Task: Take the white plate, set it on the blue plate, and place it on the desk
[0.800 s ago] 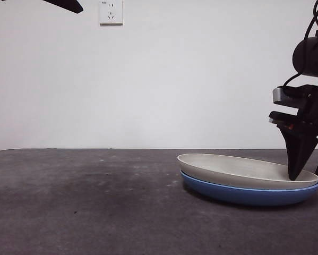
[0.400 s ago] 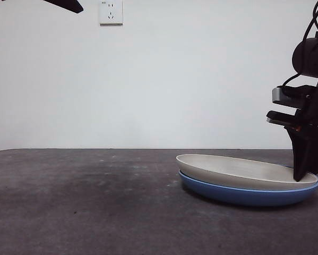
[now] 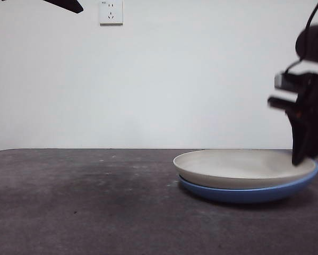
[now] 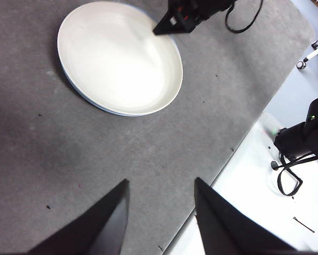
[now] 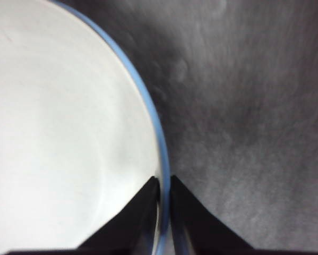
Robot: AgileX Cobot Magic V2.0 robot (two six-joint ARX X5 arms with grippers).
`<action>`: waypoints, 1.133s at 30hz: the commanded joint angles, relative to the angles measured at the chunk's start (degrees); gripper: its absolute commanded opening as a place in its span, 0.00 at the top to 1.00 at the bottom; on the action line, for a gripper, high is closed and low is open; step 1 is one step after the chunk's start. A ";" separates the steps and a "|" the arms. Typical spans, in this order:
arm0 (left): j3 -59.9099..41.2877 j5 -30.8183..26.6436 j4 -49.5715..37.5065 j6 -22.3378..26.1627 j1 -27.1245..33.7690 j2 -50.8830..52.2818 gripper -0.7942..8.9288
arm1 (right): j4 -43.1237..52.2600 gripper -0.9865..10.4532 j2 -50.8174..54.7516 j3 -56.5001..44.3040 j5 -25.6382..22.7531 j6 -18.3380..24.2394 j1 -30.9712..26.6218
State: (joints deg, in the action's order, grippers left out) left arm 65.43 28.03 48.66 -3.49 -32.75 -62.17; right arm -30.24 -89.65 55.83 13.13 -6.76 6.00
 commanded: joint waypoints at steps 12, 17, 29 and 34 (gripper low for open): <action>0.48 0.31 -0.26 1.11 -0.28 -0.22 0.71 | 0.15 0.90 9.73 1.42 3.48 -3.74 2.45; 0.48 0.31 -0.26 1.11 -0.28 -0.22 0.71 | 2.64 0.90 9.16 1.73 3.37 -6.56 6.54; 0.48 0.31 -0.20 1.11 -0.28 -0.22 0.71 | 13.42 0.90 -0.87 2.38 3.34 -14.56 15.72; 0.48 0.31 -0.17 1.11 -0.28 -0.22 0.71 | 17.62 0.90 -5.55 2.80 3.32 -17.05 17.18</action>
State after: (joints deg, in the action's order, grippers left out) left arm 65.43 28.05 48.66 -3.46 -32.75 -62.17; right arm -13.85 -93.97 57.04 16.23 -21.58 22.76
